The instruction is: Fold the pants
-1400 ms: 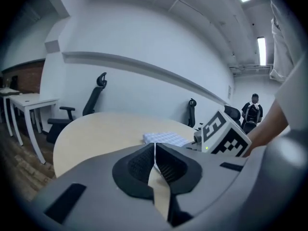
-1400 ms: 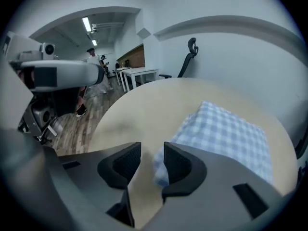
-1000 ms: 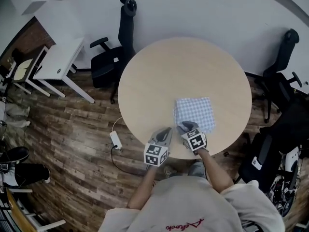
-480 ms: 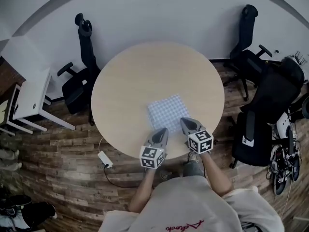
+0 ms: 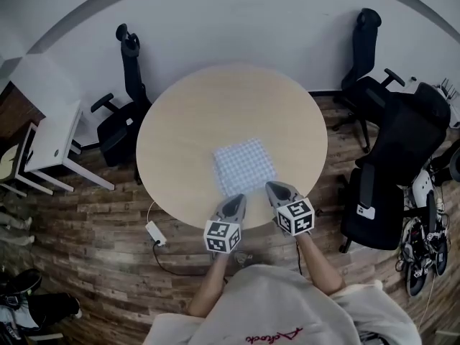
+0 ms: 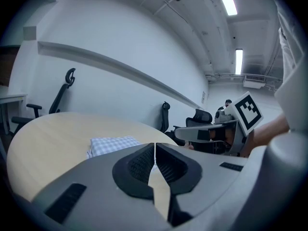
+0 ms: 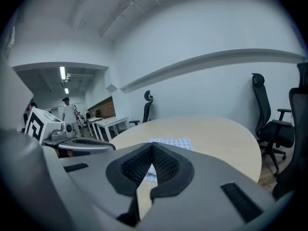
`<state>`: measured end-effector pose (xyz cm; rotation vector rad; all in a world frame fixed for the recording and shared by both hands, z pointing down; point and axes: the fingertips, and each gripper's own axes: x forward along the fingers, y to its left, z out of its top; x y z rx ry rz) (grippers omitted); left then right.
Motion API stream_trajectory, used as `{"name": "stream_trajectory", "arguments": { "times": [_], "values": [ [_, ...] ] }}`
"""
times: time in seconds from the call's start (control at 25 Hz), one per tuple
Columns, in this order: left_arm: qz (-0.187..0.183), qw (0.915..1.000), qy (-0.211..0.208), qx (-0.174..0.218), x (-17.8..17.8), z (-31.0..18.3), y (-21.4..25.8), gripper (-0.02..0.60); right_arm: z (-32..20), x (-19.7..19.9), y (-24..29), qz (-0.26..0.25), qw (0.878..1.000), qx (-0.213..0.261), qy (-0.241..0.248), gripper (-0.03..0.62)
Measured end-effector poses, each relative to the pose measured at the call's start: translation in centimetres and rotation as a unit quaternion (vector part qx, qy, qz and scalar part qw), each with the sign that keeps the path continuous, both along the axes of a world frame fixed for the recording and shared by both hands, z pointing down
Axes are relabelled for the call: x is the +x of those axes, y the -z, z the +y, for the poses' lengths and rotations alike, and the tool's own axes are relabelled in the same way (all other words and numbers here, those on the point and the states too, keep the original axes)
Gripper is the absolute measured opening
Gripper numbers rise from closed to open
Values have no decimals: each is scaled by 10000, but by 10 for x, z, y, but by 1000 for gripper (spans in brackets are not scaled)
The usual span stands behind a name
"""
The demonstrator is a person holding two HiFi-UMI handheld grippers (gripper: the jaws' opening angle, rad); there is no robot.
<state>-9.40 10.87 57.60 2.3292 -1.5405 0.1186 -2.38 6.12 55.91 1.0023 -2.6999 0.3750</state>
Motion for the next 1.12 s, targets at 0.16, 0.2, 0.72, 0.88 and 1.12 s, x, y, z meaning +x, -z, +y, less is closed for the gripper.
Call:
{"name": "stream_trajectory", "arguments": {
  "times": [0.16,0.2,0.72,0.88,1.12],
  "values": [
    [-116,9999,63,43,22,20,9,37,20,19,6,-38,9999,39,121,28],
    [-158,9998,62,54,29,26,11,38,26,24,7,-57,9999,39,141,28],
    [-294,9993,154,186,103,125,23,37,128,84,16,-217,9993,140,280,28],
    [-313,9992,138,225,120,153,24,37,157,101,17,-248,9992,175,247,28],
    [-341,9990,114,257,142,185,20,37,192,116,12,-298,9990,193,257,28]
  ]
}}
